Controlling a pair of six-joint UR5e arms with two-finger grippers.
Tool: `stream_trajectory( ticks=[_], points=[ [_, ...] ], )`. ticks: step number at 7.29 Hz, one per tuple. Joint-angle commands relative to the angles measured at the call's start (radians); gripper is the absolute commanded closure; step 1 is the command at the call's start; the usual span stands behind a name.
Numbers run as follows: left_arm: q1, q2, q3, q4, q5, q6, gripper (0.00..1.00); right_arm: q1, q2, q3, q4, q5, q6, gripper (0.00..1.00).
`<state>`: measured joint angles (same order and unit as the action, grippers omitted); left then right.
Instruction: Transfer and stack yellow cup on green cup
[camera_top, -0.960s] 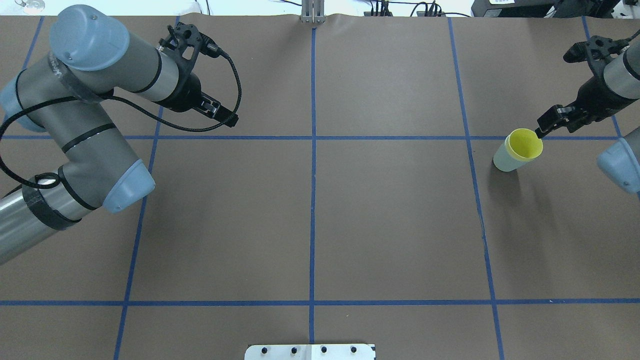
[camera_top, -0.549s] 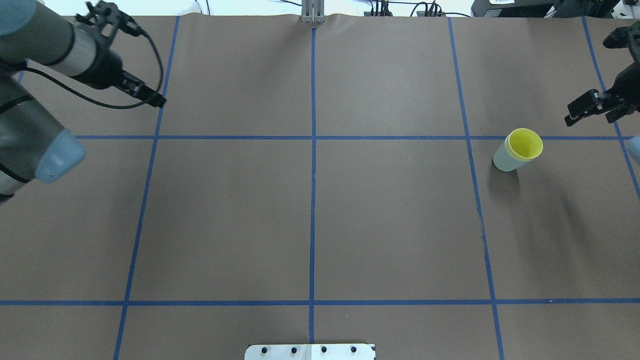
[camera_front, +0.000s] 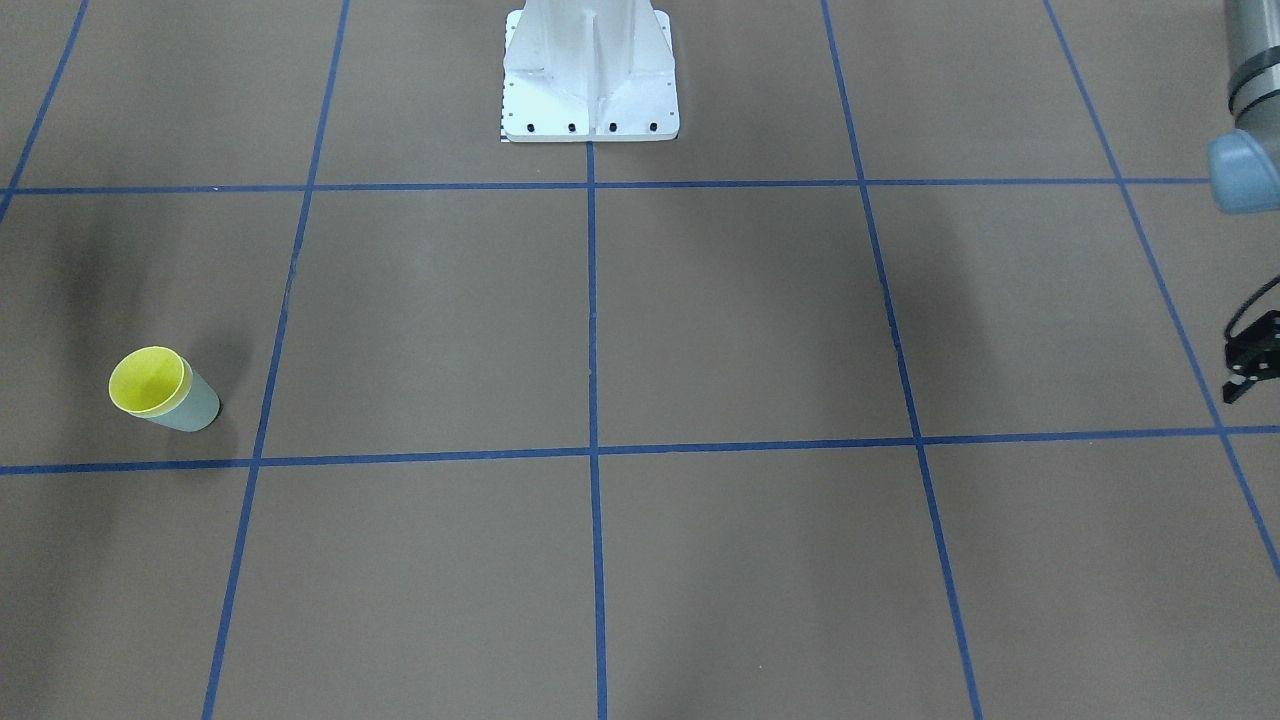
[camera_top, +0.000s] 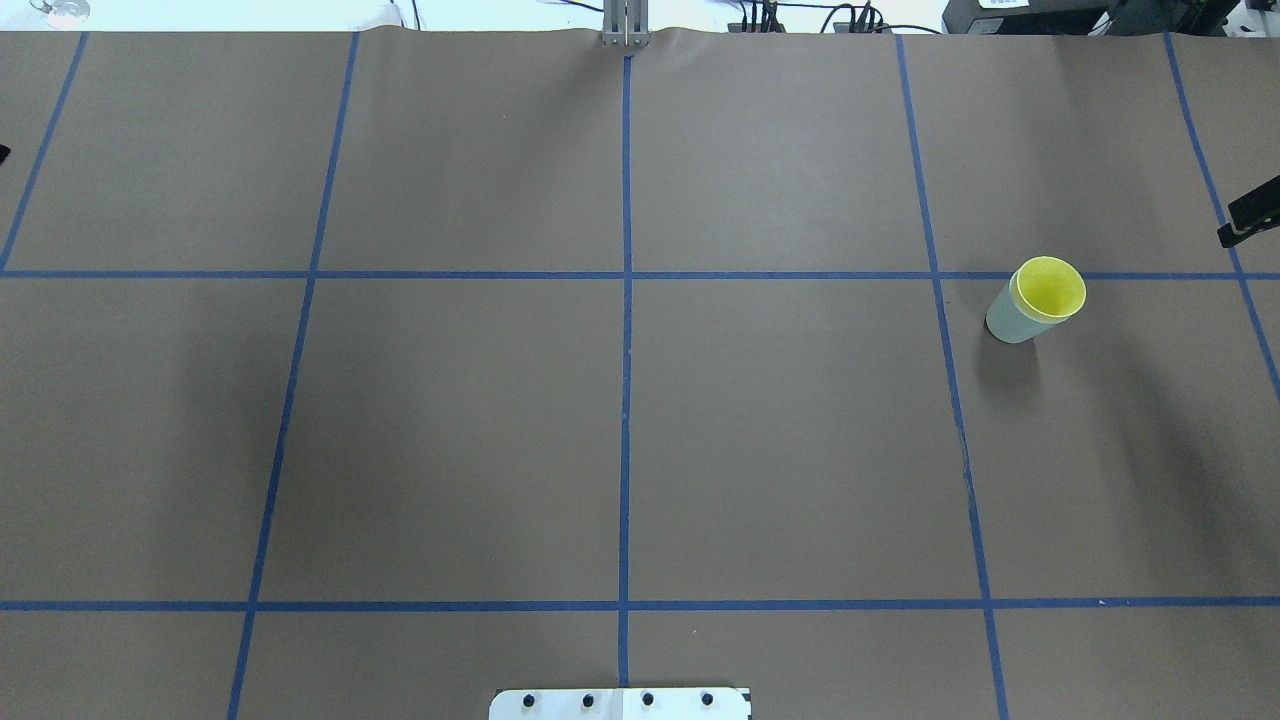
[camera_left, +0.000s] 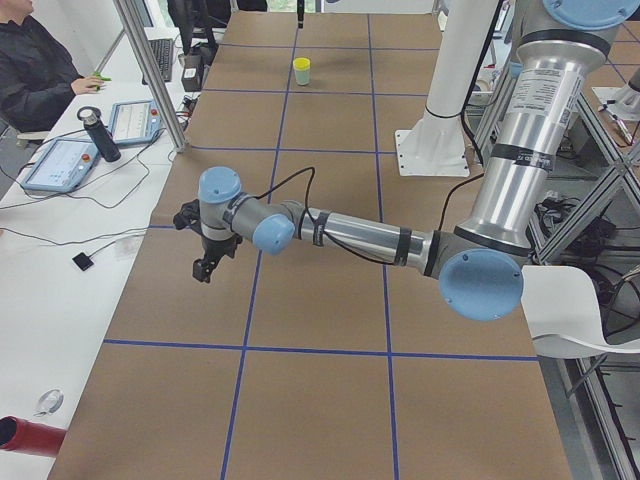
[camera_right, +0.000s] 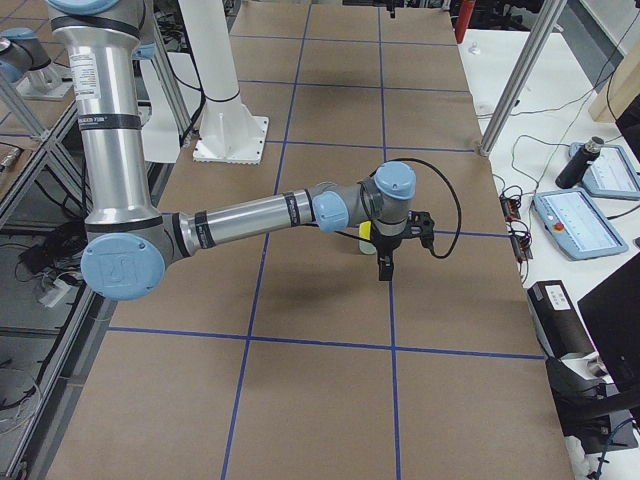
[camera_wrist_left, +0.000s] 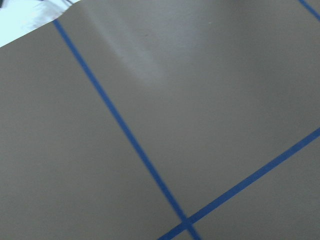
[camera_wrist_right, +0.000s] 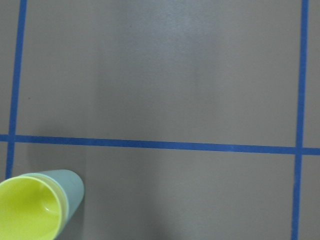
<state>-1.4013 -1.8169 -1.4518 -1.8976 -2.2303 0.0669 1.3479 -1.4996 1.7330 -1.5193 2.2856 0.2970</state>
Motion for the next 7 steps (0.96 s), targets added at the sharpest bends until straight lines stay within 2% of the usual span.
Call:
stream_trajectory(
  ticks=[1,4,5,7],
  points=[
    [-0.118,0.046,0.07,0.015,-0.011,0.14,0.0,0.081,-0.039,-0.01,-0.01,0.002,-0.173,0.0],
    [-0.183,0.143,0.064,0.002,0.026,0.159,0.0,0.089,-0.091,-0.018,0.007,-0.043,-0.213,0.0],
    [-0.183,0.143,0.068,0.0,0.029,0.162,0.0,0.089,-0.091,-0.018,0.007,-0.069,-0.216,0.0],
    [-0.183,0.154,0.077,0.003,0.031,0.163,0.0,0.103,-0.093,-0.023,0.004,-0.061,-0.216,0.0]
  ],
)
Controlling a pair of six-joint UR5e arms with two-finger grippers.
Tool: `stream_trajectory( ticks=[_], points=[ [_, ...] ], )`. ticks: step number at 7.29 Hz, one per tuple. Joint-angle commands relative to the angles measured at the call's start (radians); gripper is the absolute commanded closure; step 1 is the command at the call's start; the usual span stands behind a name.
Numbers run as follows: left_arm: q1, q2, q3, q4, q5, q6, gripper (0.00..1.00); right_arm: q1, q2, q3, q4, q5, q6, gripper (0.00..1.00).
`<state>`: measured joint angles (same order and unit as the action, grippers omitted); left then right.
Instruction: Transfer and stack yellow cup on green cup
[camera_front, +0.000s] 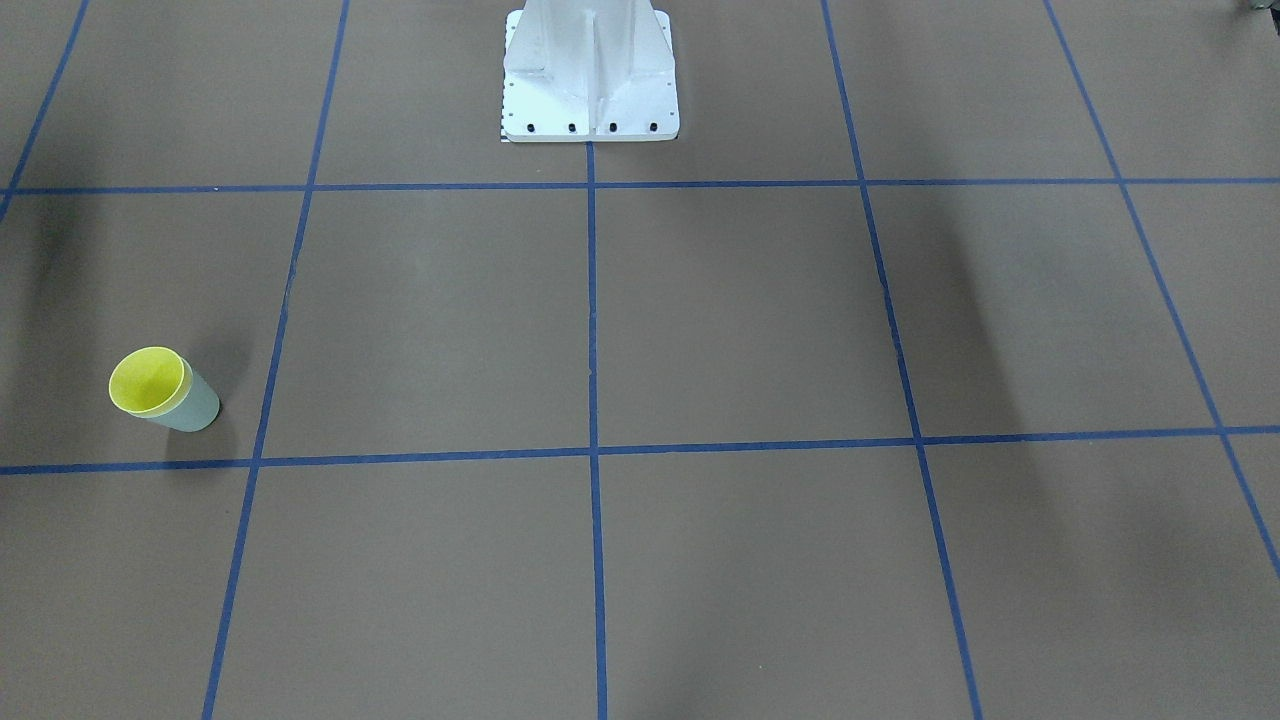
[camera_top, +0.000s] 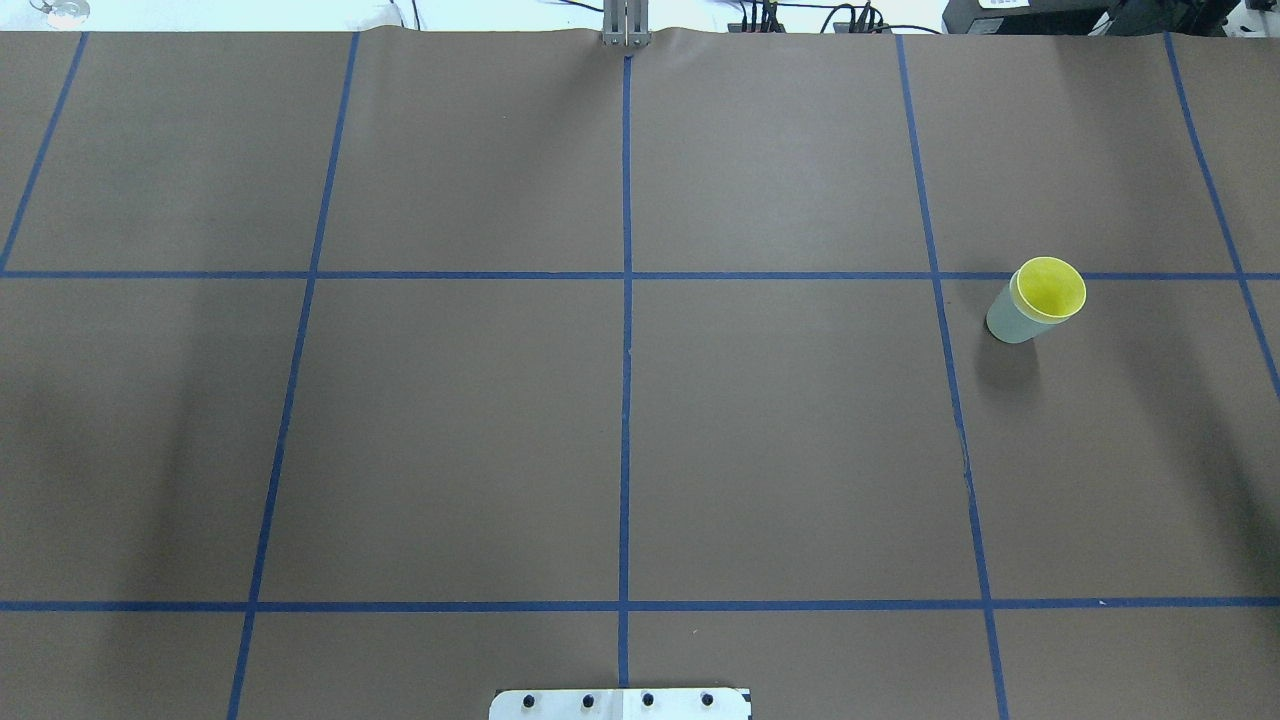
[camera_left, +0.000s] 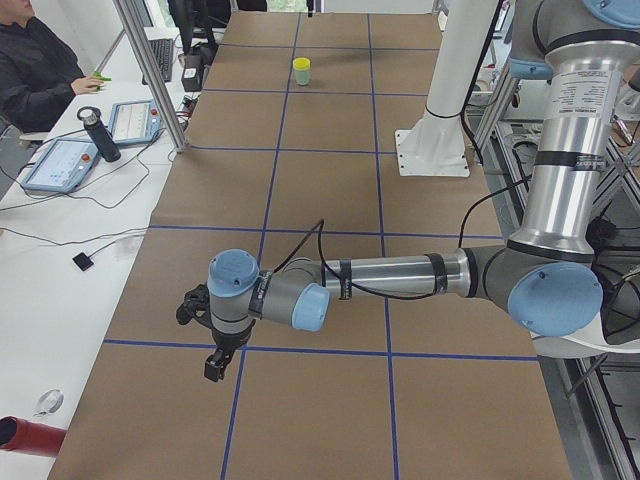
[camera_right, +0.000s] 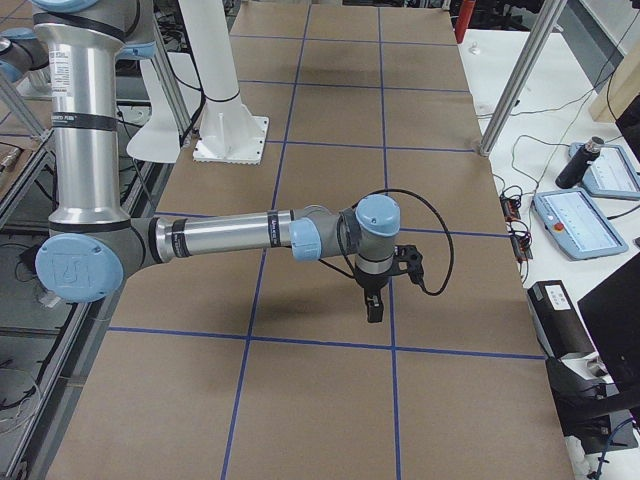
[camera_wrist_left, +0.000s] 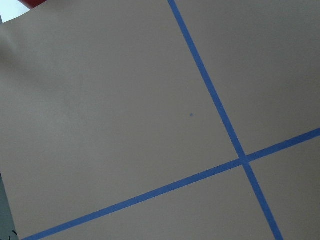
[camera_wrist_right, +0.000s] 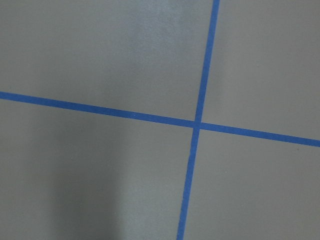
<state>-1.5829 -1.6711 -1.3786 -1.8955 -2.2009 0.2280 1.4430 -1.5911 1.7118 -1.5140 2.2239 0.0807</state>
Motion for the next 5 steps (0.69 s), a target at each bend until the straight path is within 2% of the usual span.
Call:
stream_trajectory(
  ticks=[1,2,3,4,5],
  points=[
    [-0.005,0.008,-0.023,0.012,-0.005,0.004,0.0,0.011,0.0,-0.001,-0.014,0.003,0.008,0.0],
    [-0.005,0.007,-0.063,0.073,-0.008,0.001,0.0,0.016,0.0,-0.001,-0.021,0.005,0.01,0.0],
    [-0.005,0.014,-0.162,0.217,-0.008,0.001,0.0,0.028,0.008,0.002,-0.066,0.019,0.01,0.0],
    [-0.003,0.052,-0.26,0.318,-0.008,-0.004,0.0,0.04,0.013,0.003,-0.095,0.063,0.01,0.0],
    [-0.002,0.092,-0.299,0.373,-0.013,-0.004,0.0,0.042,0.007,0.0,-0.097,0.089,0.01,0.0]
  ],
)
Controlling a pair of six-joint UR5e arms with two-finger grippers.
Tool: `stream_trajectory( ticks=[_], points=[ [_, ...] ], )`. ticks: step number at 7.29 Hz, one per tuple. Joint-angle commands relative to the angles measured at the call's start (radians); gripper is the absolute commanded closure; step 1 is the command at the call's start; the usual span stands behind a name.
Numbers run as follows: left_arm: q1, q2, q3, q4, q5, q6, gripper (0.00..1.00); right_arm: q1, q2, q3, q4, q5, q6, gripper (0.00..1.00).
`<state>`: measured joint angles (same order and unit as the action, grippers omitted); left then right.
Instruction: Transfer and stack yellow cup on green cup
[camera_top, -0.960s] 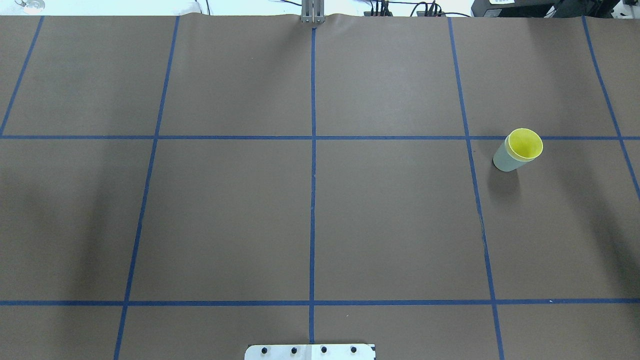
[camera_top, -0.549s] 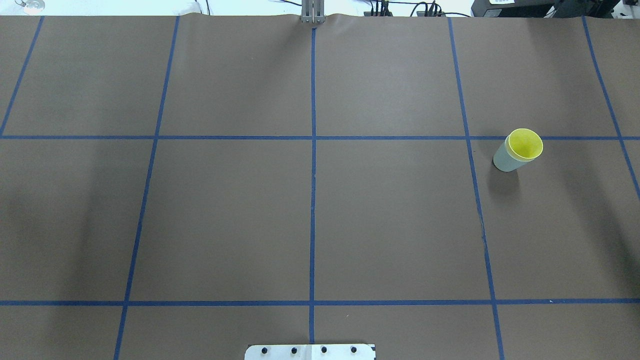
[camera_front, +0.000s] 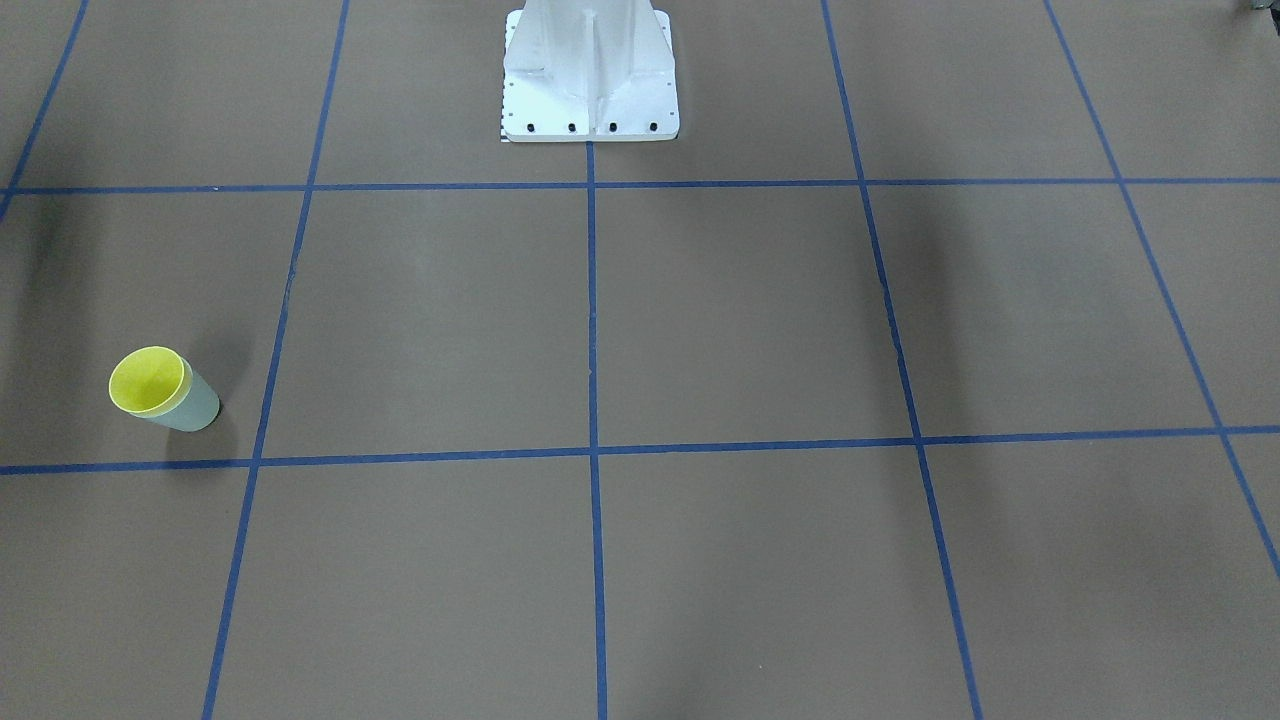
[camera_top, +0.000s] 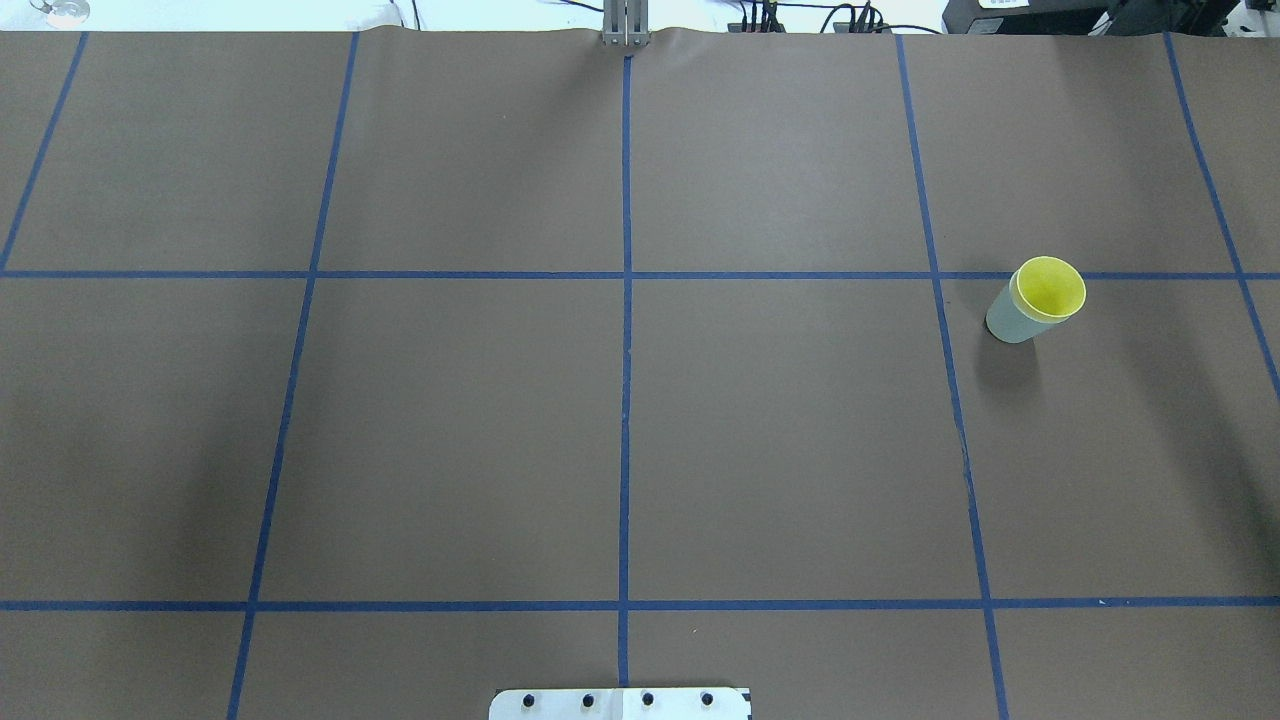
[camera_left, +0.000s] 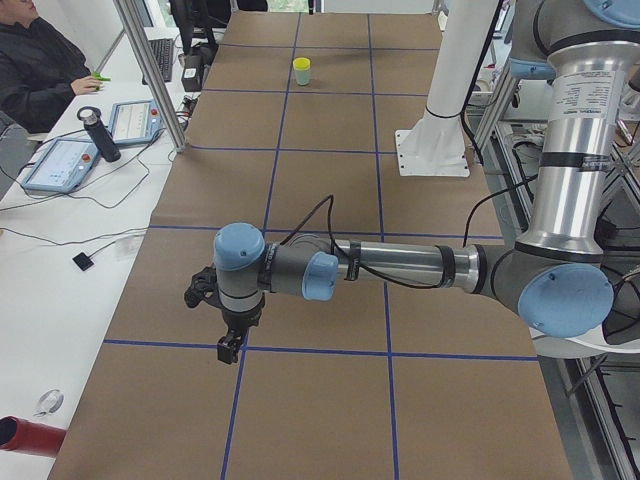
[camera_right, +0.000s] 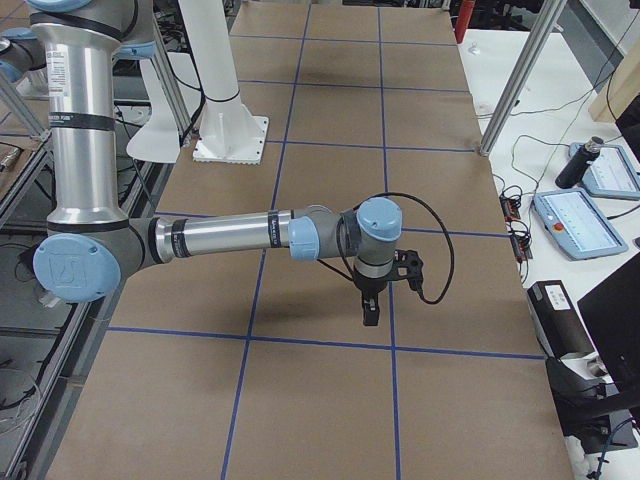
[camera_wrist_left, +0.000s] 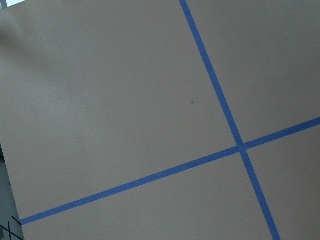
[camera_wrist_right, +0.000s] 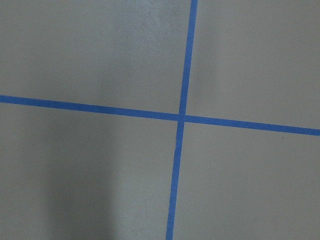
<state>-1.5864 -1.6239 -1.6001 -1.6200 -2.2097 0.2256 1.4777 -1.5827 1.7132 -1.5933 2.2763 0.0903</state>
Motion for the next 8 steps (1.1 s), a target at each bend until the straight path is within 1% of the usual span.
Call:
stream_trajectory(
  ticks=[1,2,3,4,8],
  points=[
    [0.002,0.077,-0.084,0.101,-0.048,0.0,0.0,0.007,-0.005,-0.001,-0.025,0.04,0.0,0.0],
    [0.002,0.11,-0.096,0.097,-0.136,-0.008,0.0,0.007,-0.008,-0.003,-0.027,0.042,0.0,0.0],
    [0.0,0.133,-0.103,0.094,-0.149,-0.008,0.0,0.007,-0.014,-0.004,-0.028,0.052,0.002,0.0],
    [0.002,0.139,-0.112,0.095,-0.14,-0.008,0.0,0.01,-0.023,-0.004,-0.028,0.095,0.0,0.0],
    [0.002,0.138,-0.104,0.101,-0.139,-0.008,0.0,0.045,-0.037,-0.004,-0.028,0.107,-0.001,0.0]
  ],
)
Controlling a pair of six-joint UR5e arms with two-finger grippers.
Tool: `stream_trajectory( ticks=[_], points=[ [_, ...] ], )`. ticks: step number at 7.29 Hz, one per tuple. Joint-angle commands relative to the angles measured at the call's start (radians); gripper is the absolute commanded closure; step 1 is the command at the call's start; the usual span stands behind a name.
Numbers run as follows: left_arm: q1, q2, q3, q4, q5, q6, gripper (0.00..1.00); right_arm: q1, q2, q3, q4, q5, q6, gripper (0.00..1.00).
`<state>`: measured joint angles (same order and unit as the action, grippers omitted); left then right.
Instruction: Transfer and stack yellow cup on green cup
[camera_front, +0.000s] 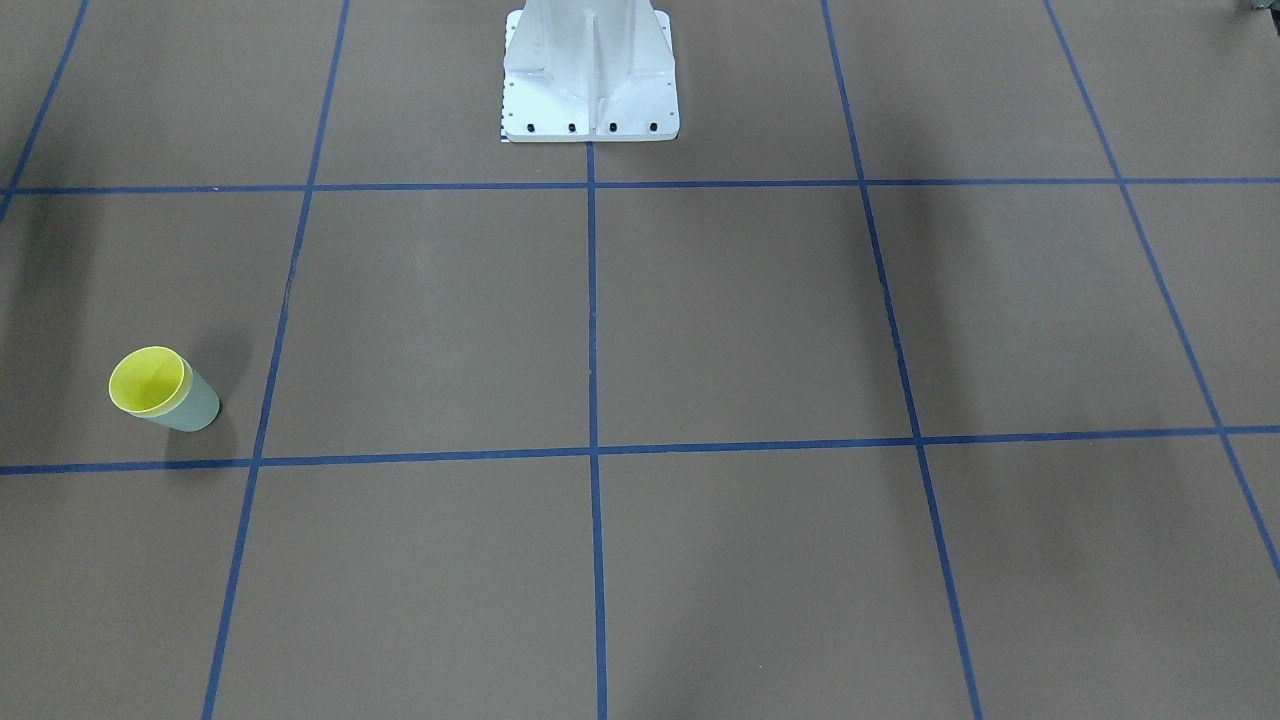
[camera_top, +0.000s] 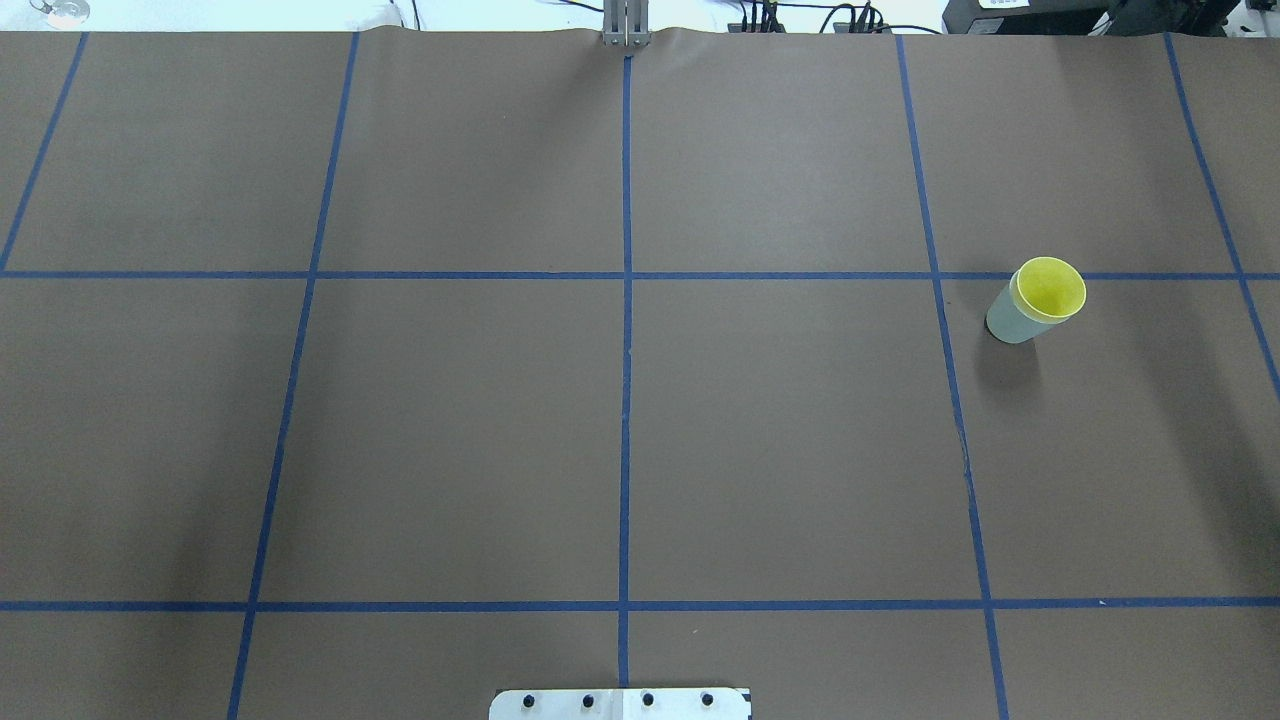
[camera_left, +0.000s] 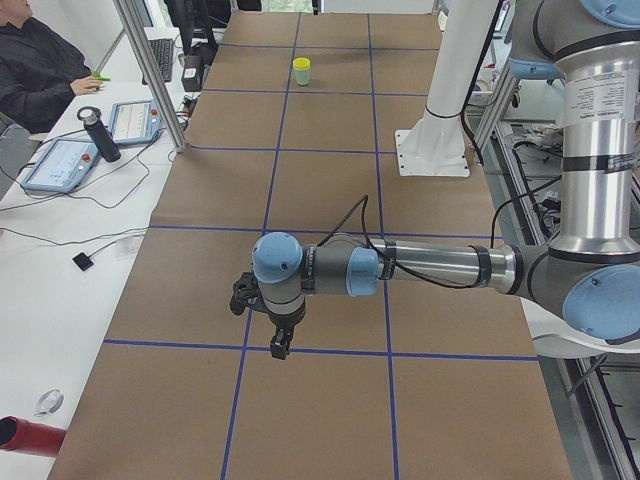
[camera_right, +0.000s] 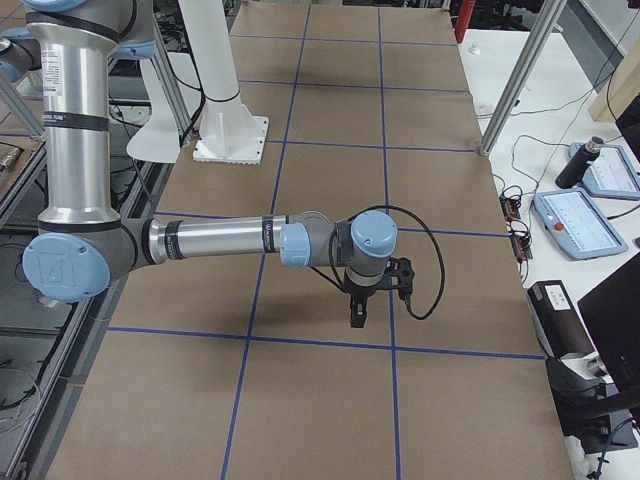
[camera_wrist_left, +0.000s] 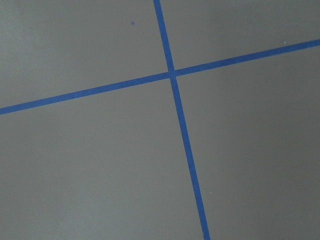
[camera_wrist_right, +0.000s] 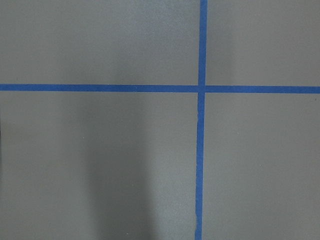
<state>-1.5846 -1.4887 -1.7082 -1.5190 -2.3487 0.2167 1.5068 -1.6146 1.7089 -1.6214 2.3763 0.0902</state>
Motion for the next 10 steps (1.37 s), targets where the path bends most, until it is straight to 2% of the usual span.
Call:
stream_trajectory(
  ticks=[1,10],
  points=[
    [0.0,0.001,0.005,0.0,-0.001,0.001,0.0,0.021,-0.005,0.0,0.0,0.014,-0.001,0.0],
    [-0.002,-0.008,0.012,-0.003,0.0,0.004,0.0,0.021,-0.004,0.0,0.009,0.012,0.0,0.0]
  ],
)
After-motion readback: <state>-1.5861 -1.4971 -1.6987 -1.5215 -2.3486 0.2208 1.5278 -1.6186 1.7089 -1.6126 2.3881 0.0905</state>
